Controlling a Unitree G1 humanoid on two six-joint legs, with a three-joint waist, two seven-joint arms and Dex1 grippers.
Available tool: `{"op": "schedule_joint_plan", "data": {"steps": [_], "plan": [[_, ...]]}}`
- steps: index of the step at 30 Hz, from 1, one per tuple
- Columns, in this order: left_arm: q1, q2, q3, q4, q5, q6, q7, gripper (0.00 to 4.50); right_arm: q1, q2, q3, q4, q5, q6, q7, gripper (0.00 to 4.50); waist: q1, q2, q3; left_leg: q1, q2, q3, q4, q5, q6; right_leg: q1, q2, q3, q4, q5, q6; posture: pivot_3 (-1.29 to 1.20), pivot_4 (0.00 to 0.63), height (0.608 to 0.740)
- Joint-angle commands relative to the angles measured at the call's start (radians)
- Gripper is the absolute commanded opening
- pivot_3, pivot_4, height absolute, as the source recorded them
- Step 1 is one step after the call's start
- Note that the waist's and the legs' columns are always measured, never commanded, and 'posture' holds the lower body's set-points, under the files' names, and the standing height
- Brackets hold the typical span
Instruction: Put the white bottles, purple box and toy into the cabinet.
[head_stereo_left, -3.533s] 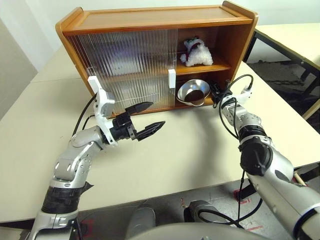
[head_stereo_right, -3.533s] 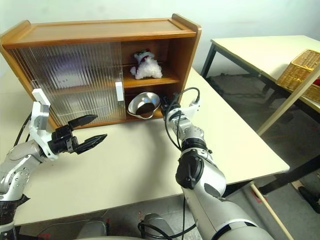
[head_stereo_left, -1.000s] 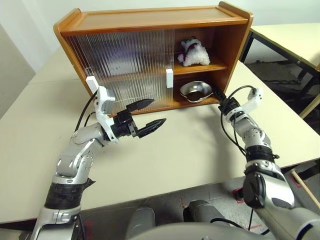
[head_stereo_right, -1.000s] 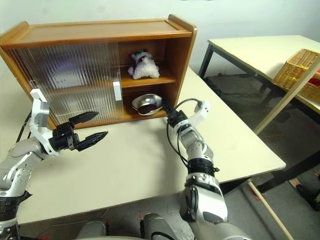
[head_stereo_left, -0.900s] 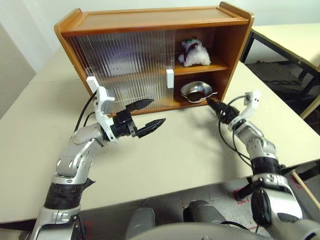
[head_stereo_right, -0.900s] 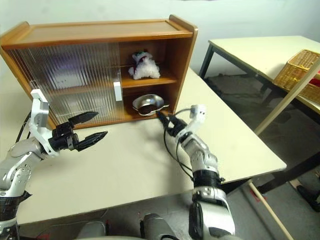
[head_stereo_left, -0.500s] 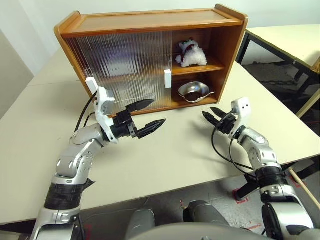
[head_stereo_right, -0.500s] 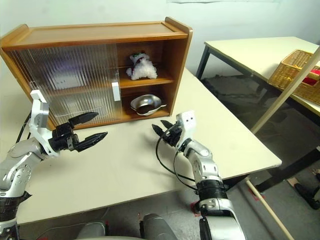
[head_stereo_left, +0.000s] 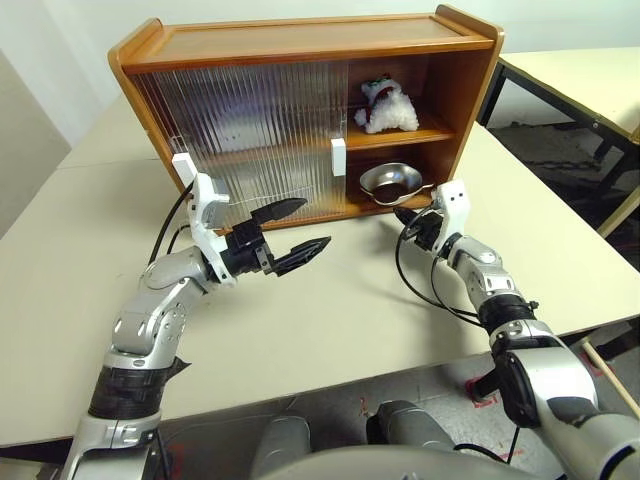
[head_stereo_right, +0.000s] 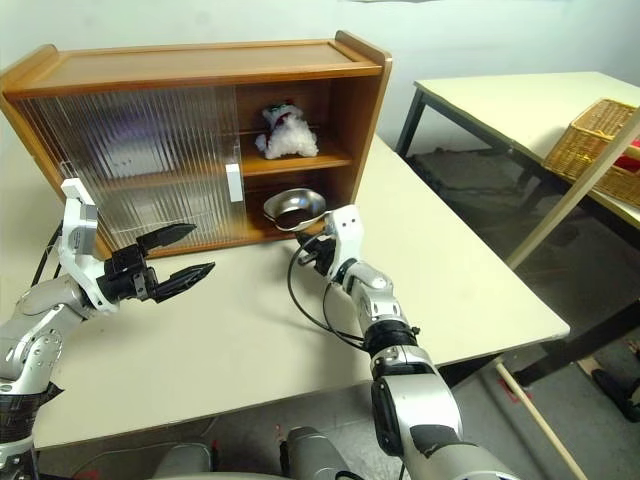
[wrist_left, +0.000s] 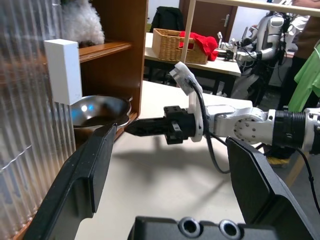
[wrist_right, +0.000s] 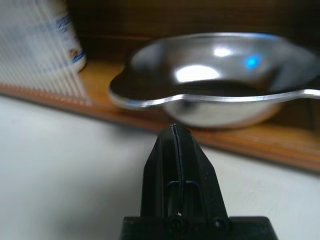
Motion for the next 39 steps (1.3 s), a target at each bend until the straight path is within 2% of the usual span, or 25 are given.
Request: {"op": "schedule_joint_plan", "data": {"steps": [1, 17, 27, 34, 39], "plan": [[0.005, 0.01, 0.006, -0.005, 0.006, 0.0, 0.004, 4.5, -0.052, 0.006, -0.011, 0.076, -0.019, -0.034, -0.015, 0.04, 0.002, 0.0, 0.0, 0.0, 0.0, 0.0, 0.0, 0.0, 0.0, 0.0, 0.0, 0.0, 0.0, 0.0, 0.0, -0.03, 0.0, 0.74], [0.032, 0.013, 0.01, -0.049, -0.004, 0.014, 0.035, 4.5, -0.231, 0.052, -0.064, 0.306, -0.039, -0.028, -0.141, 0.04, 0.009, 0.0, 0.0, -0.002, 0.001, -0.005, -0.002, 0.0, 0.0, -0.002, -0.002, 0.001, 0.0, 0.001, -0.007, 0.0, 0.0, 0.74], [0.031, 0.006, -0.002, -0.045, -0.002, 0.006, 0.038, 4.5, -0.205, 0.032, -0.073, 0.287, -0.05, -0.047, -0.117, 0.04, 0.008, 0.0, 0.0, -0.002, 0.001, -0.011, -0.003, -0.001, -0.002, -0.002, -0.002, -0.002, 0.0, 0.001, -0.007, -0.01, 0.0, 0.74], [0.025, -0.003, -0.006, -0.03, -0.001, -0.002, 0.031, 4.5, -0.067, 0.018, -0.058, 0.05, -0.037, -0.058, -0.059, 0.04, 0.008, 0.0, 0.0, -0.003, 0.001, -0.014, -0.002, -0.001, -0.002, -0.001, 0.0, -0.003, 0.0, 0.001, -0.006, -0.02, 0.0, 0.74], [0.038, 0.002, -0.006, -0.023, 0.002, -0.008, 0.014, 4.5, 0.135, 0.019, 0.002, -0.45, -0.016, 0.087, -0.049, 0.04, 0.007, 0.0, 0.0, -0.002, 0.001, -0.014, -0.002, -0.001, -0.002, 0.001, 0.005, -0.004, 0.0, 0.0, -0.004, -0.03, 0.0, 0.74]]}}
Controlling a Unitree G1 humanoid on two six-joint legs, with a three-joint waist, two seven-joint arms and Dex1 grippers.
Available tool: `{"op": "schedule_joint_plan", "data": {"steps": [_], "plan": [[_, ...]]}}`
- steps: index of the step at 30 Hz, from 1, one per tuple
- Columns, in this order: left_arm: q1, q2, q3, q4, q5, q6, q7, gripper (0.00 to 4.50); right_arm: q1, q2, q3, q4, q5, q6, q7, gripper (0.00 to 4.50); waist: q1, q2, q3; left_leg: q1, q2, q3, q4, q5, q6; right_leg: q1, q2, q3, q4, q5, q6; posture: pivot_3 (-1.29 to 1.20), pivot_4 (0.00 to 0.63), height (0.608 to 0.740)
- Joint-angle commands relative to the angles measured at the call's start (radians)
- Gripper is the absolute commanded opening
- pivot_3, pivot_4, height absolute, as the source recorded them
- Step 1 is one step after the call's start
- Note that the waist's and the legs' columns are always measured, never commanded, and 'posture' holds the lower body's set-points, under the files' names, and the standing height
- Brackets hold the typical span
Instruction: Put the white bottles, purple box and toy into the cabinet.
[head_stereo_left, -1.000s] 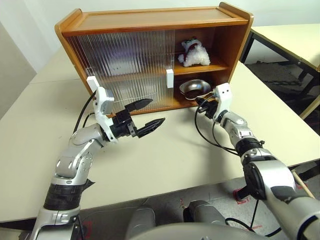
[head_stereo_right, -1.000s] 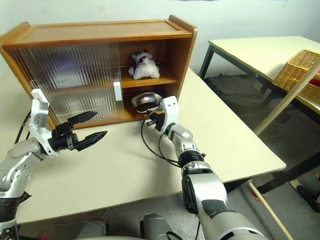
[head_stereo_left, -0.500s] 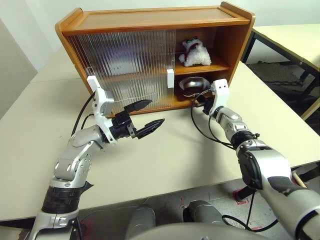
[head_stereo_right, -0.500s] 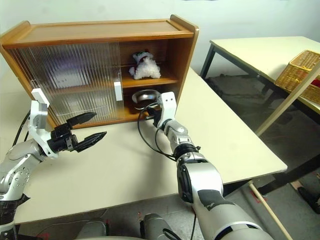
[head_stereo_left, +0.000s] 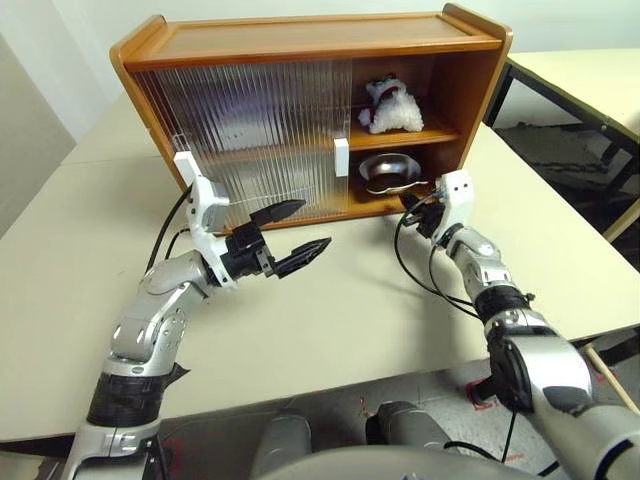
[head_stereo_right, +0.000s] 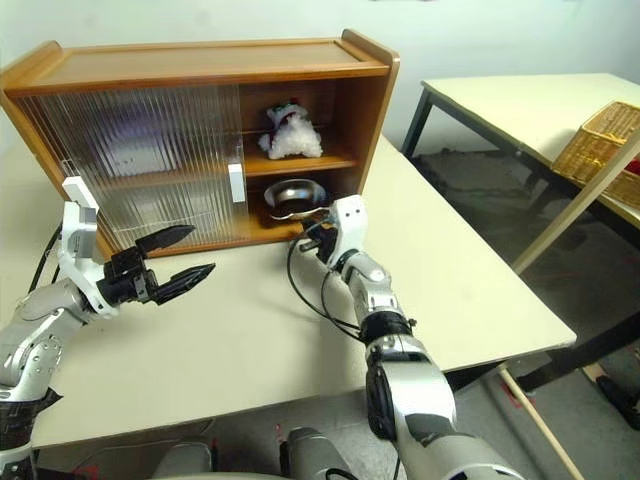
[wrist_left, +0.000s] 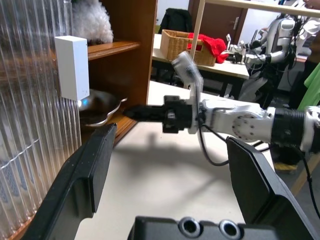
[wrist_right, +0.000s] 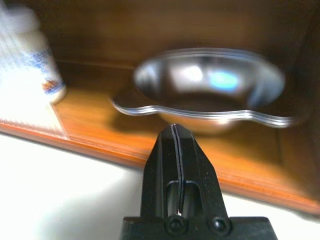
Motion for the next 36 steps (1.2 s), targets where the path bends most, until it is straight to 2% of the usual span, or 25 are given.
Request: {"op": "schedule_joint_plan", "data": {"steps": [1, 4, 7, 12, 19, 27, 31, 36], "plan": [[0.012, 0.007, -0.003, 0.009, 0.007, -0.009, -0.014, 4.5, 0.098, -0.001, 0.053, -0.342, 0.026, 0.136, 0.009, 0.04, -0.001, 0.0, 0.0, 0.0, 0.0, 0.0, 0.0, 0.0, 0.0, 0.0, 0.0, -0.001, 0.0, -0.002, 0.003, -0.03, 0.0, 0.74], [0.018, 0.014, 0.006, 0.008, 0.005, -0.008, -0.02, 4.5, 0.141, -0.006, 0.094, -0.55, 0.035, 0.242, 0.009, 0.04, -0.004, 0.0, 0.0, 0.001, -0.002, 0.001, 0.001, 0.0, 0.0, 0.001, 0.003, -0.002, 0.0, -0.006, 0.011, -0.03, 0.0, 0.74], [0.024, 0.023, 0.016, 0.009, 0.003, -0.008, -0.026, 4.5, 0.16, 0.0, 0.123, -0.7, 0.058, 0.342, 0.003, 0.04, -0.004, 0.0, 0.0, 0.001, -0.002, 0.001, 0.002, 0.001, -0.001, 0.003, 0.003, -0.002, 0.0, -0.008, 0.01, -0.03, 0.0, 0.74], [0.036, 0.033, 0.028, 0.012, 0.002, -0.011, -0.03, 4.5, 0.166, 0.014, 0.197, -0.818, 0.059, 0.429, 0.006, 0.04, -0.002, -0.001, 0.0, 0.003, -0.003, 0.001, 0.003, 0.001, -0.001, 0.004, 0.003, -0.002, 0.0, -0.008, 0.009, -0.02, 0.0, 0.74], [0.053, 0.032, 0.034, -0.001, 0.003, -0.009, -0.024, 4.5, 0.134, 0.072, 0.278, -0.723, 0.04, 0.426, 0.011, 0.04, 0.0, -0.001, 0.0, 0.001, -0.002, -0.001, 0.001, 0.001, -0.002, 0.0, 0.003, -0.002, 0.0, -0.009, 0.007, -0.01, 0.0, 0.74], [0.064, 0.031, 0.038, -0.011, 0.003, -0.009, -0.012, 4.5, 0.021, 0.175, 0.294, -0.518, -0.015, 0.318, -0.062, 0.04, 0.004, -0.001, 0.0, -0.001, -0.001, -0.002, -0.001, 0.001, -0.002, -0.004, 0.001, -0.001, 0.001, -0.009, 0.003, 0.0, 0.0, 0.74], [0.067, 0.033, 0.041, -0.008, 0.004, -0.013, -0.013, 4.5, 0.001, 0.205, 0.301, -0.461, -0.041, 0.273, -0.084, 0.04, 0.006, -0.001, 0.0, -0.002, 0.0, -0.004, -0.003, 0.001, -0.002, -0.006, 0.001, -0.002, 0.001, -0.007, -0.006, 0.01, 0.0, 0.74], [0.071, 0.027, 0.036, -0.012, 0.005, -0.014, -0.005, 4.5, -0.022, 0.226, 0.299, -0.424, -0.075, 0.227, -0.134, 0.04, 0.011, -0.001, 0.0, -0.002, 0.0, -0.006, -0.005, 0.001, -0.002, -0.006, 0.0, -0.002, 0.001, -0.007, -0.008, 0.01, 0.0, 0.74]]}}
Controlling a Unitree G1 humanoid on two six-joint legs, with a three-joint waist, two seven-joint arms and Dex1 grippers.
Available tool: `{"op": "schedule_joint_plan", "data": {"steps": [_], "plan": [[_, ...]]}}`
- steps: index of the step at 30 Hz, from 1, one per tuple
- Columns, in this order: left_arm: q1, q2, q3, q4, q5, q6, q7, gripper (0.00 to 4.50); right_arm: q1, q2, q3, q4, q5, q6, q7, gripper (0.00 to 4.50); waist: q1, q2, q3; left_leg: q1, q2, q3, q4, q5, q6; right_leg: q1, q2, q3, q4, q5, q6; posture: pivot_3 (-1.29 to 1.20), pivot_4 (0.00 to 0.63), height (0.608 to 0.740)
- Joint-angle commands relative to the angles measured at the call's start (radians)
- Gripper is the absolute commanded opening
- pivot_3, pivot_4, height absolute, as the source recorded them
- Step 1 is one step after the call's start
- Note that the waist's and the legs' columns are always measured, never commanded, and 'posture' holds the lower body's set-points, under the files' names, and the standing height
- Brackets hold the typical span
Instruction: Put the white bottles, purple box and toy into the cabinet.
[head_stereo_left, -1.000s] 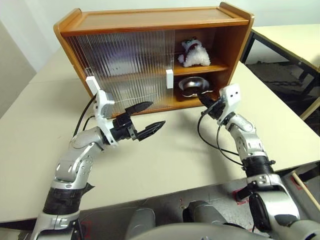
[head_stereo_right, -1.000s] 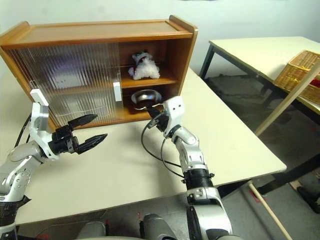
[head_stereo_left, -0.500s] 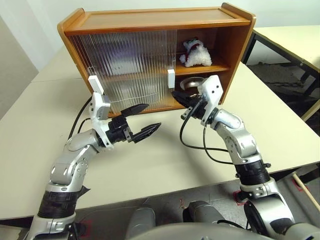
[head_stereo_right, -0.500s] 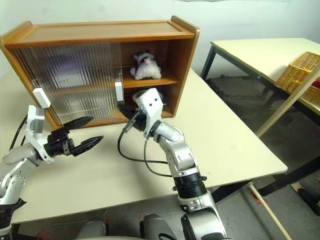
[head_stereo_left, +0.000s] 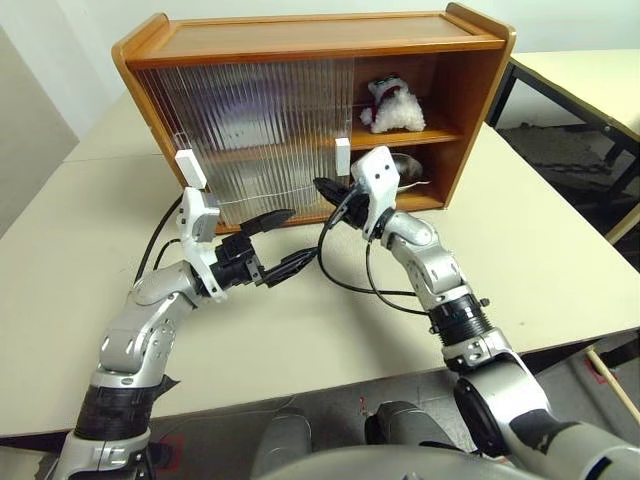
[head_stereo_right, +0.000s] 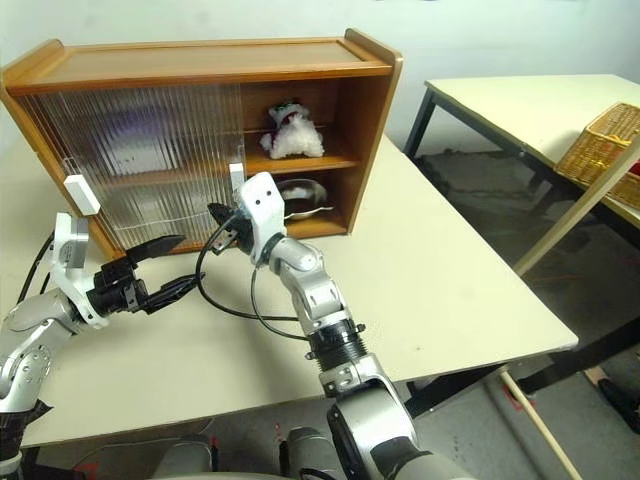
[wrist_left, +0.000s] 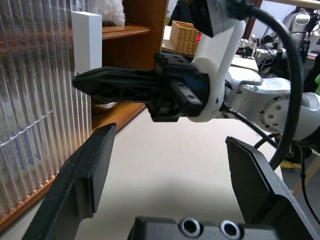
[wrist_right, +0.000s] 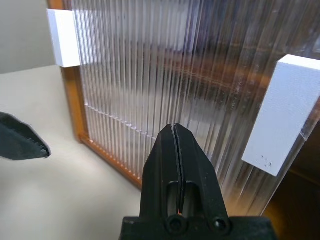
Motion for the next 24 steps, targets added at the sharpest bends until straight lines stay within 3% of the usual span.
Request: {"op": "schedule_joint_plan", "data": {"steps": [1, 24], "plan": [[0.01, 0.001, 0.003, -0.012, 0.005, -0.007, 0.004, 4.5, -0.023, 0.004, -0.004, 0.025, -0.034, -0.035, -0.044, 0.04, 0.001, 0.0, 0.0, 0.0, 0.0, 0.0, 0.0, 0.0, 0.0, 0.0, 0.0, 0.0, 0.0, 0.0, 0.0, 0.01, 0.0, 0.74], [-0.015, -0.013, -0.013, 0.01, 0.009, -0.018, 0.001, 4.5, -0.038, -0.013, -0.036, 0.017, -0.168, -0.094, -0.308, 0.04, 0.003, 0.0, 0.0, 0.0, 0.001, -0.002, -0.002, 0.0, 0.0, 0.0, -0.001, 0.0, 0.0, 0.002, 0.002, 0.0, 0.0, 0.74]]}}
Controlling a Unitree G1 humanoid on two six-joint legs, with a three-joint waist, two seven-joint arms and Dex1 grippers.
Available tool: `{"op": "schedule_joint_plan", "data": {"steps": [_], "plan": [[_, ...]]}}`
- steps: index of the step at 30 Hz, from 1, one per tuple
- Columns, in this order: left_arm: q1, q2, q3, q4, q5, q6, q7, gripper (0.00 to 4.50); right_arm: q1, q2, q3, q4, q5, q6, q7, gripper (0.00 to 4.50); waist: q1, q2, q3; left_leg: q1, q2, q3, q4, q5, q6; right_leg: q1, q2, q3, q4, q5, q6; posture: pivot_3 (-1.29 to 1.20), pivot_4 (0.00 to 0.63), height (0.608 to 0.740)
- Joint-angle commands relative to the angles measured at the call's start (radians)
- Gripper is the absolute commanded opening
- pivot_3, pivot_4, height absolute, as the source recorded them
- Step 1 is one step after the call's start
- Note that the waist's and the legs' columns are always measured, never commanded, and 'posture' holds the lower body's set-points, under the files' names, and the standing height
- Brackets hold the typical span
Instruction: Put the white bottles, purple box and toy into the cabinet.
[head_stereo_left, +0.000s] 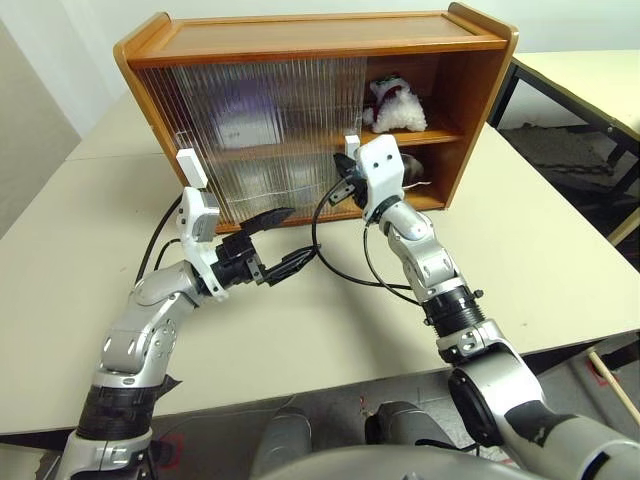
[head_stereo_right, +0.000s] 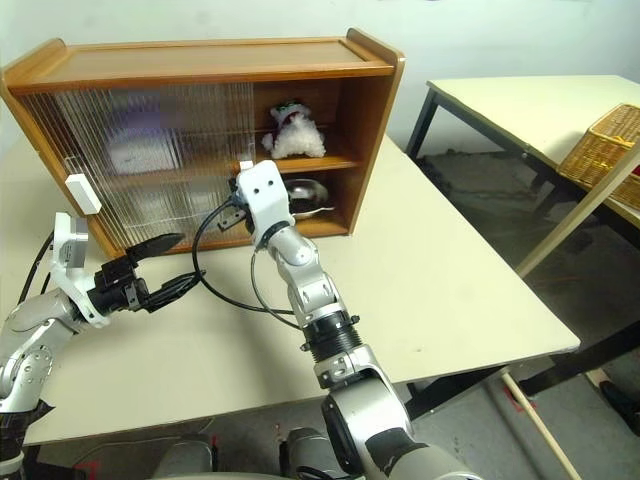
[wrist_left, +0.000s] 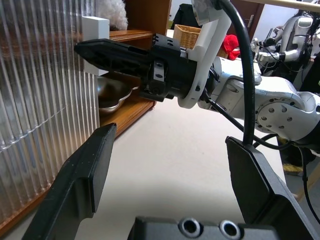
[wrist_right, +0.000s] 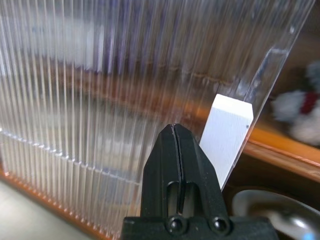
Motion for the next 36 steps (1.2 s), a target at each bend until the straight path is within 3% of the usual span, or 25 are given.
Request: {"op": "schedule_joint_plan", "data": {"steps": [1, 36], "plan": [[-0.008, -0.003, -0.011, 0.01, 0.008, -0.006, -0.006, 4.5, 0.004, -0.016, -0.016, -0.02, -0.03, -0.003, -0.042, 0.04, 0.0, 0.0, 0.0, 0.0, 0.0, 0.0, 0.0, 0.0, 0.0, 0.0, 0.0, 0.0, 0.0, 0.0, 0.0, 0.0, 0.0, 0.74], [-0.034, -0.028, -0.027, 0.045, 0.023, -0.027, -0.021, 4.5, 0.043, -0.206, -0.174, 0.032, -0.047, -0.013, -0.218, 0.04, -0.002, 0.0, 0.0, 0.0, 0.0, 0.0, 0.005, 0.0, 0.0, 0.0, 0.001, 0.001, 0.0, 0.003, 0.011, -0.03, 0.0, 0.74]]}}
